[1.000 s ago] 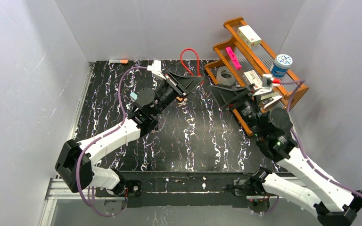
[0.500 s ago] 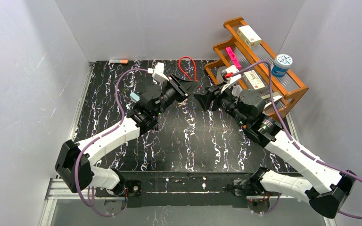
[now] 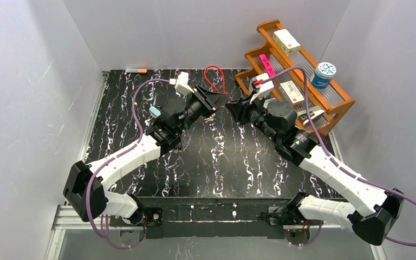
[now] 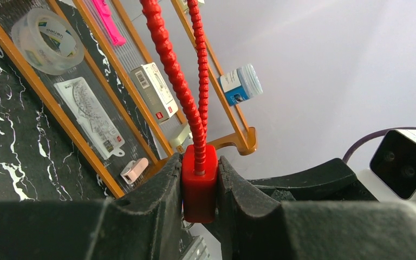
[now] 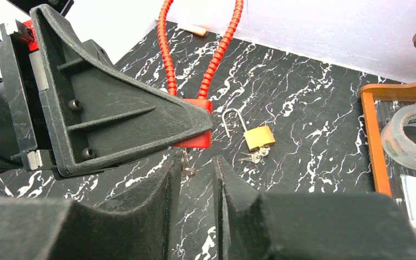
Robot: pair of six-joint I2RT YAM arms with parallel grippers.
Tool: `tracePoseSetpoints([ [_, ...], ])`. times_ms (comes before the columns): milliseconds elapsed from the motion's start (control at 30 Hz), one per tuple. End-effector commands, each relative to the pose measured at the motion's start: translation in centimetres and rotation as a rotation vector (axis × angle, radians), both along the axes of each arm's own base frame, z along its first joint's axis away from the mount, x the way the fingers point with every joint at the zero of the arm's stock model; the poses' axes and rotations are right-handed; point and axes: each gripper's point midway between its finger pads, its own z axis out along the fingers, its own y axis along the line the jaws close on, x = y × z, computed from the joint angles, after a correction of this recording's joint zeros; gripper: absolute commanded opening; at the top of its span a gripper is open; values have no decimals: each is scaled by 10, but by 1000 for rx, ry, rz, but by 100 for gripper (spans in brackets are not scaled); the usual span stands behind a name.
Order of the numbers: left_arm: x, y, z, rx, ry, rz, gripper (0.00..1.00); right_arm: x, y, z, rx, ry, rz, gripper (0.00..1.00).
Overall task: Unlock with the key
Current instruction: Unlock the lock.
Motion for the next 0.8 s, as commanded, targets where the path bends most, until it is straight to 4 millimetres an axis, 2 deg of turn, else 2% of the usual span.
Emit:
tracePoseSetpoints([
  [0,-6,11,46,-78,-92,20,0,12,-12,26,78,-22,-108,33],
  [67,-7,11,47,-83,-97,15,0,13,-11,23,84,-8,-115,31],
  [267,-10,11,51,-94,-108,3,0,14,-6,15,143,67,-126,2],
  [433,-14,12,55,-121,-115,-10,0,6,3,12,229,133,-78,1],
  [667,-20,15,58,-123,-141,-24,0,-14,12,30,369,169,53,1],
  [700,-20,14,58,-115,-153,-30,0,-17,14,31,357,162,78,8],
  [767,-22,11,55,-79,-190,-47,0,-24,11,34,322,134,104,40],
])
